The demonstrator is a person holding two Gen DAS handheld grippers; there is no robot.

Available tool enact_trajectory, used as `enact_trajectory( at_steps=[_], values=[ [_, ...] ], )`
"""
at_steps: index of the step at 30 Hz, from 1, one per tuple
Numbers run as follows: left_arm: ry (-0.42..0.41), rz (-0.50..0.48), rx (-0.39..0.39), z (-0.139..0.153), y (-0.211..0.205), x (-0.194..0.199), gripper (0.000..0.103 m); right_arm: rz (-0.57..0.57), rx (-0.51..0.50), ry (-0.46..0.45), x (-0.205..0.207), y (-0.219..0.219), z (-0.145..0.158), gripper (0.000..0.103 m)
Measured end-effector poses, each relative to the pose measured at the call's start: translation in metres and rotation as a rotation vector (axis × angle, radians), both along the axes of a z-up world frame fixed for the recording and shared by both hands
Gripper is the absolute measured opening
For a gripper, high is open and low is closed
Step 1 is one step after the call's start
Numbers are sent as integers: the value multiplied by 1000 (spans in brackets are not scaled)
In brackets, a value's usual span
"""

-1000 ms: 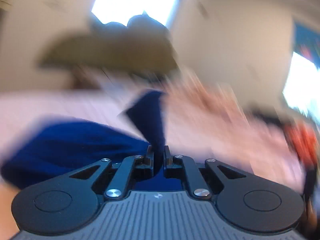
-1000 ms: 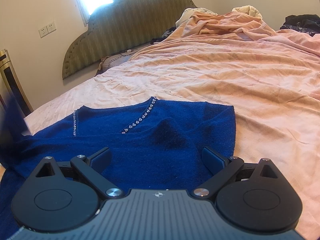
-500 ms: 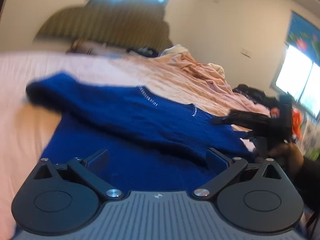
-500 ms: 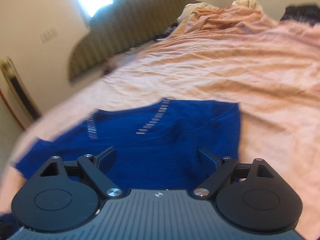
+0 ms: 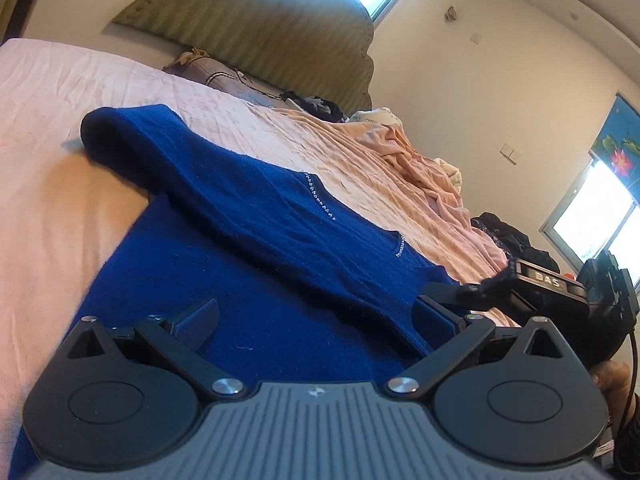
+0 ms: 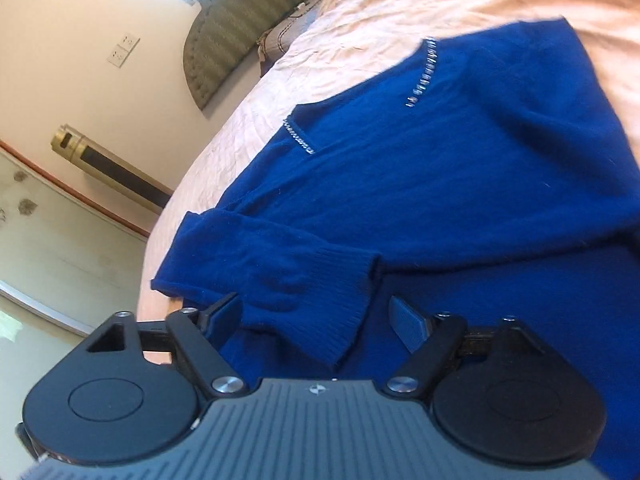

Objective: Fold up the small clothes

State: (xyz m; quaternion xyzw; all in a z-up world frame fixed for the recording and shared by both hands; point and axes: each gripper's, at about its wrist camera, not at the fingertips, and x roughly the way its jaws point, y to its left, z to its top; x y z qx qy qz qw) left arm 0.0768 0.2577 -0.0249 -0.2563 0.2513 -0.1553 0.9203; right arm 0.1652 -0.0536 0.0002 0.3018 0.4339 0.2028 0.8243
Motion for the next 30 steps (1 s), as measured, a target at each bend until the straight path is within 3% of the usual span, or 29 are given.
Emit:
enact_trajectory(
  at_steps=[7, 8, 9, 13, 17, 20, 25, 30],
  values=[
    [-3, 5, -13, 0, 1, -1, 103, -7, -57, -9, 6, 11, 1, 50],
    [-3, 5, -15, 0, 1, -1, 103, -8, -69, -16, 6, 12, 0, 33],
    [-3, 6, -17, 0, 1, -1, 103, -2, -83, -18, 7, 13, -3, 10],
    [-4, 8, -22, -1, 2, -2, 103, 16, -43, -43, 13, 0, 6, 10],
    [-3, 8, -26, -1, 3, -1, 103, -12, 9, -135, 27, -33, 54, 10],
    [-2, 8, -28, -1, 3, -2, 103, -63, -9, -179, 36, -72, 79, 10],
    [-3, 9, -33, -1, 3, -2, 103, -238, -84, -75, 41, -153, 56, 10],
    [-2, 10, -38, -1, 4, -2, 103, -320, -40, -26, 23, -193, 30, 10]
  ],
)
